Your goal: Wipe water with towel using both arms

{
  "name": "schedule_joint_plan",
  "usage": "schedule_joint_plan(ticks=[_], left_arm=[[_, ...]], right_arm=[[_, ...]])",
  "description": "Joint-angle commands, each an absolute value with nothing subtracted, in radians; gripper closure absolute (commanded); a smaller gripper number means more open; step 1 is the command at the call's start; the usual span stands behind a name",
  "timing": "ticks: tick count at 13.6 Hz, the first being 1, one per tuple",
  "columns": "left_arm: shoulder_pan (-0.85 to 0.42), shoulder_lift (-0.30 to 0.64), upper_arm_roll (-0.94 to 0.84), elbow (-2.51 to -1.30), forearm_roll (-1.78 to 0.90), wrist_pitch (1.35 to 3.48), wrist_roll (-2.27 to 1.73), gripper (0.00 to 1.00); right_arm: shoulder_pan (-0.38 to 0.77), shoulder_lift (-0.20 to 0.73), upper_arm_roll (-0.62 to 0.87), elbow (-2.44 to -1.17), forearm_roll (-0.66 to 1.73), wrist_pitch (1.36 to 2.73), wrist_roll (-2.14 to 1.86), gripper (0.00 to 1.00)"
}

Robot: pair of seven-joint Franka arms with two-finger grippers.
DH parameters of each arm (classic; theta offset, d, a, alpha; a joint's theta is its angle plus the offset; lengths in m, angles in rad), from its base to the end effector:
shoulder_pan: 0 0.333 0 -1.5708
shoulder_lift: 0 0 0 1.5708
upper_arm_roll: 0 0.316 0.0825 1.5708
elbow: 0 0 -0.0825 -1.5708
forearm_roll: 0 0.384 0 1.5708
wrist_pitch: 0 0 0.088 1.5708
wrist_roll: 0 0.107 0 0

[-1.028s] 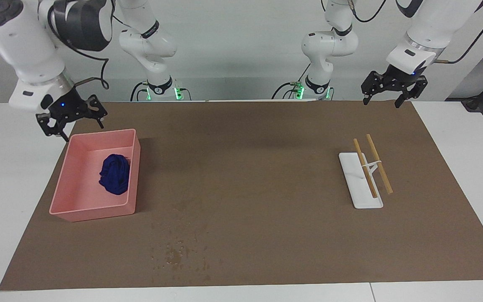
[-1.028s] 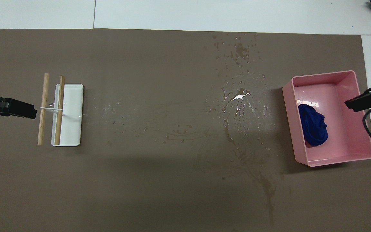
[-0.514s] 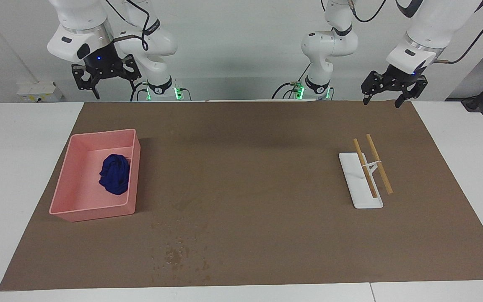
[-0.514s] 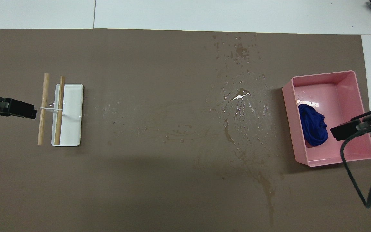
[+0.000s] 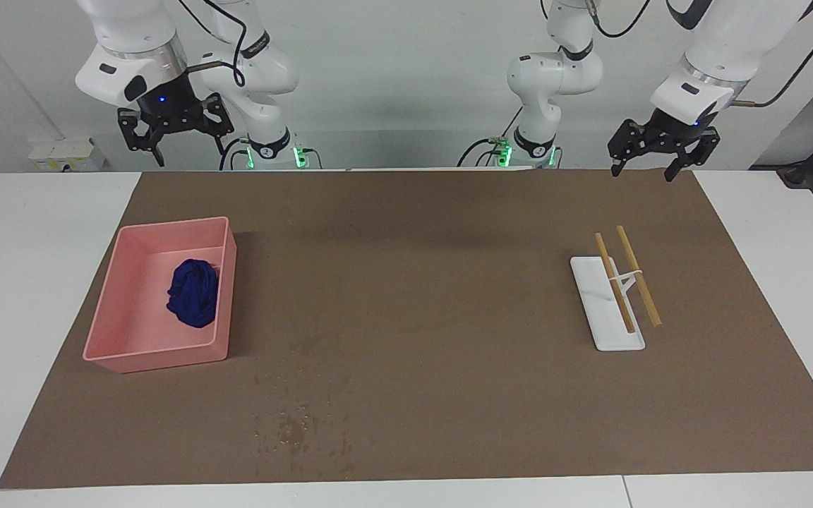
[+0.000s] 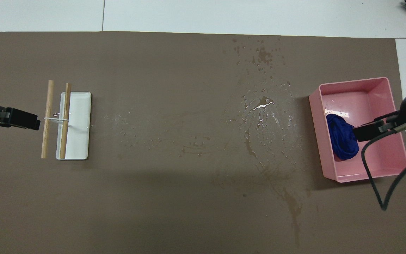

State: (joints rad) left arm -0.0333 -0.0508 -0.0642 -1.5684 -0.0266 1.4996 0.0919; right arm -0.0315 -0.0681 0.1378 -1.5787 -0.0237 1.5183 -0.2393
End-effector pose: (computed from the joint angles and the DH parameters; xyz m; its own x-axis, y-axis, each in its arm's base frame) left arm 0.5286 -0.0557 0.6470 0.9817 -0.1900 -0.0159 -0.1895 -0.9816 0.0249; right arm 0.5252 0.0562 0.6527 0.9414 0.3372 -0.0009 0.3371 -0.9409 0.0337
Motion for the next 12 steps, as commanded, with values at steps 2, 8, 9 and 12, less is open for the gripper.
schedule_joint_plan(ticks=[2, 8, 9, 12], left_arm=[[-0.025, -0.081, -0.066, -1.605, -0.041, 1.511, 0.097, 0.0], [-0.025, -0.081, -0.066, -1.605, -0.041, 1.511, 0.097, 0.0], [-0.026, -0.081, -0.066, -1.605, -0.041, 1.511, 0.097, 0.0], [-0.025, -0.081, -0.066, -1.605, -0.041, 1.511, 0.097, 0.0]], right_arm=[[-0.029, -0.094, 0.138, -1.649, 0.025, 1.583, -0.161, 0.0], [0.02, -0.075, 0.103, -1.631, 0.034, 1.598, -0.022, 0.0], [0.014, -0.06, 0.101, -1.605, 0.038, 1.592, -0.021, 0.0], [-0.003, -0.057, 0.101, -1.604, 0.034, 1.597, -0.018, 0.0]])
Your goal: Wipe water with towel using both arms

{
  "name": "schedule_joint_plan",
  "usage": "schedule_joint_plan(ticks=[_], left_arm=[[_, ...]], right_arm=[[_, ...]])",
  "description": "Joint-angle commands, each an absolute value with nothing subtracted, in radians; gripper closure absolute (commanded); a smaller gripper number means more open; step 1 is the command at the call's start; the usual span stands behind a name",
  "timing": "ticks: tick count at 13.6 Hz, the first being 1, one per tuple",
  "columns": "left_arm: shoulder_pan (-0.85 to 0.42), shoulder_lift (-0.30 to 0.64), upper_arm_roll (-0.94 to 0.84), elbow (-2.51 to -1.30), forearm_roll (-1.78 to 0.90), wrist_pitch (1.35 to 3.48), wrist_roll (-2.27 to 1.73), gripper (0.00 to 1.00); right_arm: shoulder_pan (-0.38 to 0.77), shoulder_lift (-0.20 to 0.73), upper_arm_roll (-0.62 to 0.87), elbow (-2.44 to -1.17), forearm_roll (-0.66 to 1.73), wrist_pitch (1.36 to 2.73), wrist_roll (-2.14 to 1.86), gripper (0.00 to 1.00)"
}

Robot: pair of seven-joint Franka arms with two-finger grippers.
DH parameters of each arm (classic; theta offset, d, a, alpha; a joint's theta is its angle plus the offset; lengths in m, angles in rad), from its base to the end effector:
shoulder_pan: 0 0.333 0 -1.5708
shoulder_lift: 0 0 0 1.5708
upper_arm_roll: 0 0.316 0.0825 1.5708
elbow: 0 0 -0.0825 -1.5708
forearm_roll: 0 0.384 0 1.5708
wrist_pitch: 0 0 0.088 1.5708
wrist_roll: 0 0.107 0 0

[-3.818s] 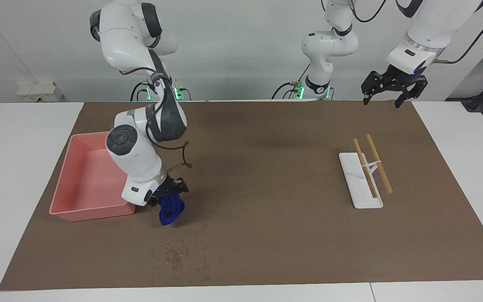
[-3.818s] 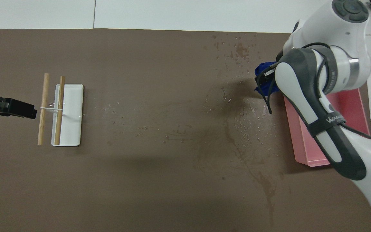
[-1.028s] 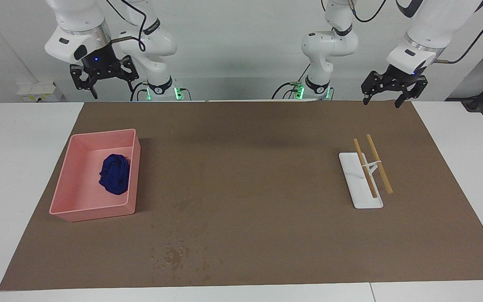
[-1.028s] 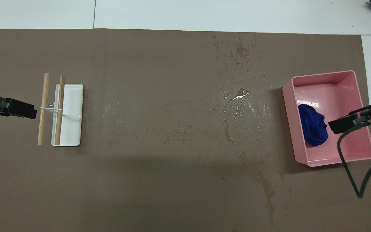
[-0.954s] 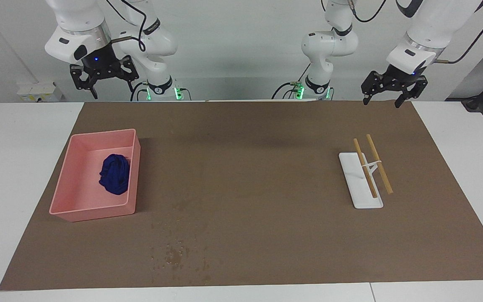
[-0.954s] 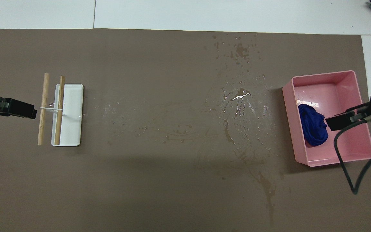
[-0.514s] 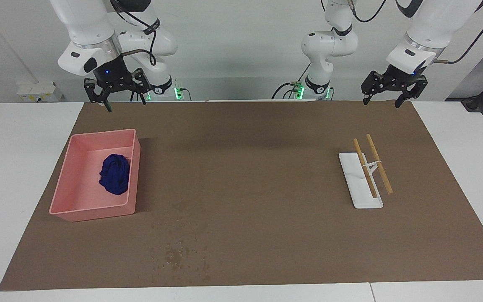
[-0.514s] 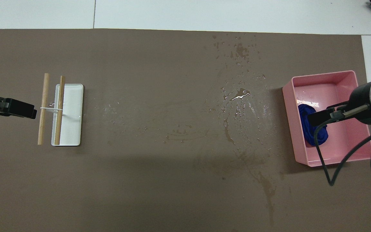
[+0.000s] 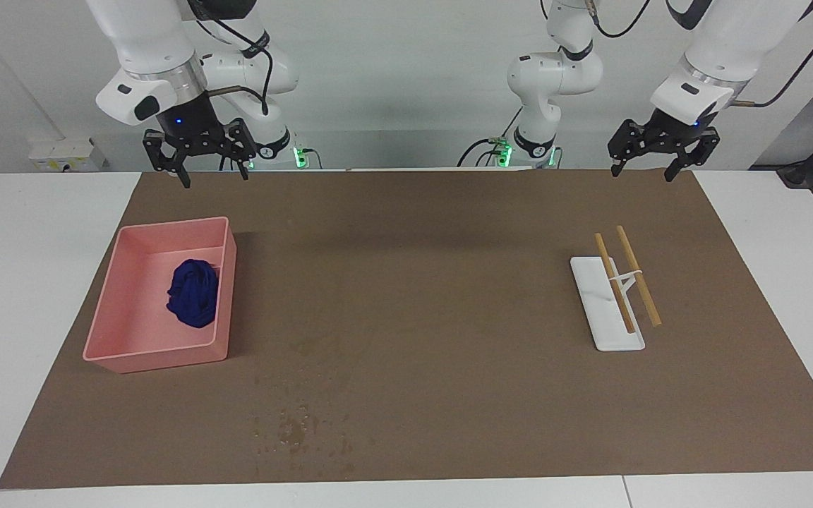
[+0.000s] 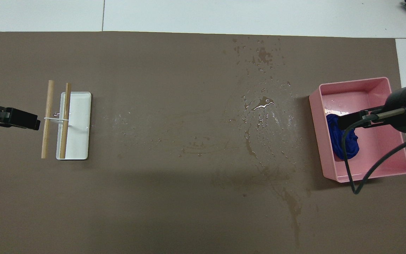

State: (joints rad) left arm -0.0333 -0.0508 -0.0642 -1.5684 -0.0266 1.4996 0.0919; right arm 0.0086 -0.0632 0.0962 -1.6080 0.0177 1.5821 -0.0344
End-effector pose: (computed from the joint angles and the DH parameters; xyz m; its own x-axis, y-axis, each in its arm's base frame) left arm 0.5286 -0.0557 0.6470 0.9817 -0.1900 -0.0159 -0.1895 -0.9816 0.0249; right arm 0.5328 0.0597 0.6422 0.9897 0.1385 0.0374 0.1390 -0.9902 -0.0104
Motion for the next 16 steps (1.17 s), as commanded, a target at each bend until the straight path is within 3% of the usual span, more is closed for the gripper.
schedule_joint_plan(ticks=[1, 9, 16], left_arm=[[-0.025, -0.081, -0.066, -1.605, -0.041, 1.511, 0.097, 0.0], [-0.025, -0.081, -0.066, -1.605, -0.041, 1.511, 0.097, 0.0], [-0.026, -0.081, -0.066, -1.605, -0.041, 1.511, 0.097, 0.0]], right_arm=[[0.0, -0.049, 0.101, -1.6, 0.034, 1.604, -0.011, 0.0], [0.008, 0.061, 0.107, -1.43, 0.008, 1.488, -0.008, 0.0], [-0.028, 0.015, 0.104, -1.554, 0.028, 1.552, -0.011, 0.0]])
